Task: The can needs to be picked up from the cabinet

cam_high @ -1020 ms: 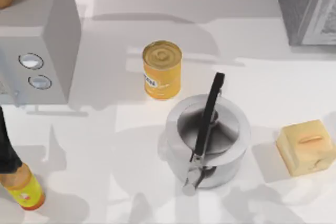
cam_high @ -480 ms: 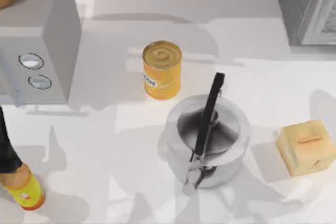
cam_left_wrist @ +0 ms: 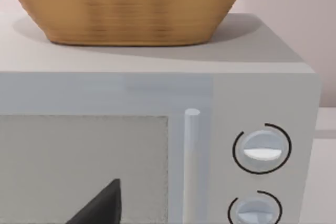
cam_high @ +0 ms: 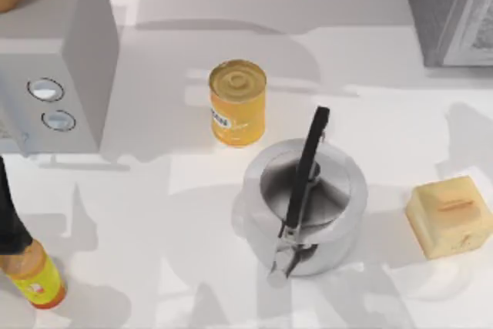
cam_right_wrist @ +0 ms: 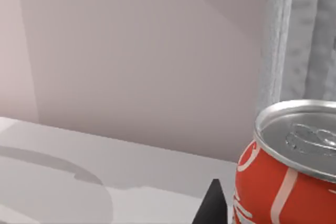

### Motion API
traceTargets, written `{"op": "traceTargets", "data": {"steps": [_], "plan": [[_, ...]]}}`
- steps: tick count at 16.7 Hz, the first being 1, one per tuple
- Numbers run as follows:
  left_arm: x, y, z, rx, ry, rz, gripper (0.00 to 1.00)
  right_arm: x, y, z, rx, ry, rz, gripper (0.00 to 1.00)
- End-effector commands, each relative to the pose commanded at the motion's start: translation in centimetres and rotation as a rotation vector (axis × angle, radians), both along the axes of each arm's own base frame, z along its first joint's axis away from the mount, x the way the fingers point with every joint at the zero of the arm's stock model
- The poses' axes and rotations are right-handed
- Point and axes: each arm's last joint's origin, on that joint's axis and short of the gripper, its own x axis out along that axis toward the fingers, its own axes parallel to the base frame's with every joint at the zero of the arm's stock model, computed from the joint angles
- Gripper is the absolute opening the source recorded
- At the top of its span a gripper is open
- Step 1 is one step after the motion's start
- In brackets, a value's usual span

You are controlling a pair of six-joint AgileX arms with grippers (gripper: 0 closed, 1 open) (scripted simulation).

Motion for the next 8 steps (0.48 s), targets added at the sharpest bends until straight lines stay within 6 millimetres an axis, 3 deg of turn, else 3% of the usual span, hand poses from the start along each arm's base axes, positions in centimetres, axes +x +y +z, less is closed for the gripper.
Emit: {"op": "traceTargets", "data": {"steps": [8], "plan": [[0.0,0.0,0.0,0.0,0.0,0.0,1.0,5.6,-2.2,-2.1,-0.004,-0.01,0.127,0.0]]}}
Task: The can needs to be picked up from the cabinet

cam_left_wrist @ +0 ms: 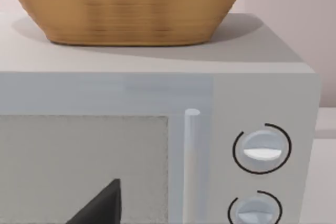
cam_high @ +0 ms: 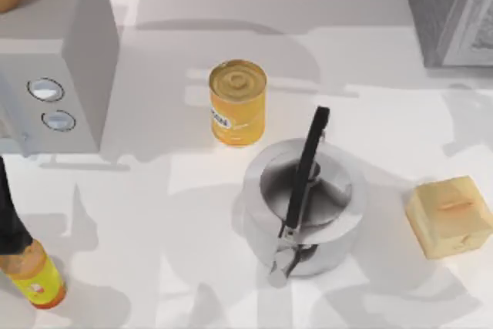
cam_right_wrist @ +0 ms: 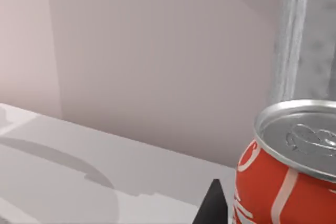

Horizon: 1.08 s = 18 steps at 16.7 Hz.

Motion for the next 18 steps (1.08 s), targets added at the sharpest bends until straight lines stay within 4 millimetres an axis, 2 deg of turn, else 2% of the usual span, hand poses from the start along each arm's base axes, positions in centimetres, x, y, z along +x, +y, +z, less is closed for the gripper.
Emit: {"op": "traceTargets", "data": {"steps": [10,15,18], "plan": [[0.0,0.0,0.0,0.0,0.0,0.0,1.0,5.2,-3.3,-7.1,0.008,0.014,0.164,0.0],[0.0,0.0,0.0,0.0,0.0,0.0,1.0,6.5,-4.9,-12.0,0.006,0.011,0.248,0.0],[0.0,0.0,0.0,0.0,0.0,0.0,1.0,6.7,-5.4,-14.1,0.006,0.009,0.282,0.0]]}}
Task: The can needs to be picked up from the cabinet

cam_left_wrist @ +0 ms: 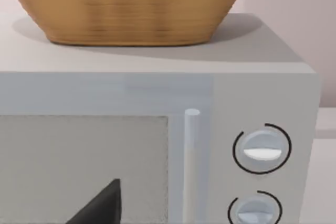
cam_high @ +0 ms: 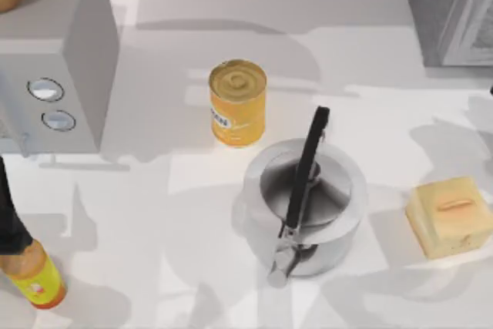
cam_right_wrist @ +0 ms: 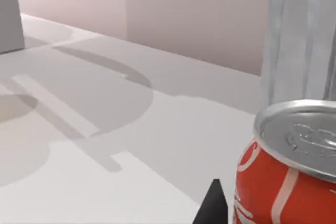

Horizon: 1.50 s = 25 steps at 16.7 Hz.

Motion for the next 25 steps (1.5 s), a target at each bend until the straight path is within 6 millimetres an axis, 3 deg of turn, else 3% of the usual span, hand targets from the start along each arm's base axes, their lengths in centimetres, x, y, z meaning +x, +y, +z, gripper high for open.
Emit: {"op": "traceTargets", "data": {"steps": [9,14,21,25], "plan": [[0.0,0.0,0.0,0.0,0.0,0.0,1.0,0.1,0.5,-0.6,0.008,0.014,0.016,0.0],[0.0,0.0,0.0,0.0,0.0,0.0,1.0,1.9,1.7,0.2,-0.015,-0.049,0.021,0.0],[0.0,0.0,0.0,0.0,0.0,0.0,1.0,1.7,1.6,-1.1,0.0,0.0,0.007,0.0],[0.0,0.0,0.0,0.0,0.0,0.0,1.0,1.7,1.6,-1.1,0.0,0.0,0.007,0.3]]}}
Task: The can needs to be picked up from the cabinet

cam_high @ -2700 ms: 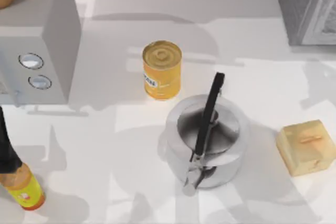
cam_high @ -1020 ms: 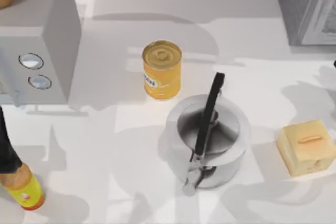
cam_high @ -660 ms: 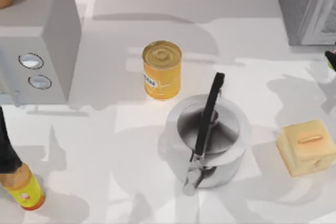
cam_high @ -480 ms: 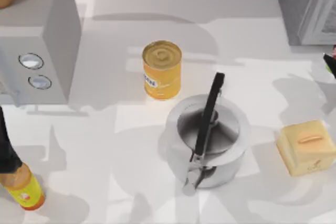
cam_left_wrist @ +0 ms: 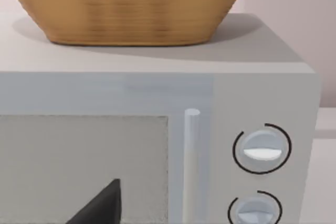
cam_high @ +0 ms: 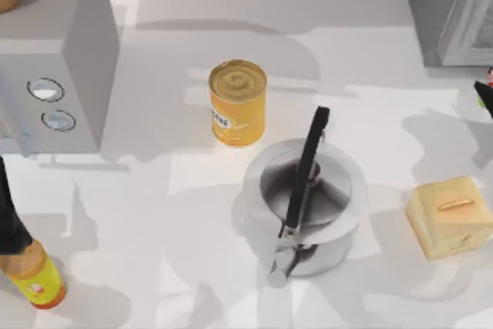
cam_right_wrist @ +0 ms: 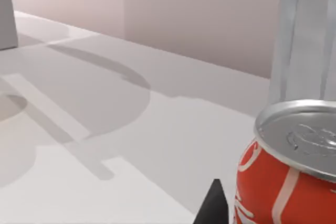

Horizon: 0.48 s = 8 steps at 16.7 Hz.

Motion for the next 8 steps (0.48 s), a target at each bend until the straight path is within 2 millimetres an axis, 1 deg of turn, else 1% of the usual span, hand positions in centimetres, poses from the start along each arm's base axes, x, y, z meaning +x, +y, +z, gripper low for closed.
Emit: {"op": "traceTargets", "data": {"steps": [8], "plan": [[0.0,0.0,0.0,0.0,0.0,0.0,1.0,0.0,0.0,0.0,0.0,0.0,0.0,0.9]]}}
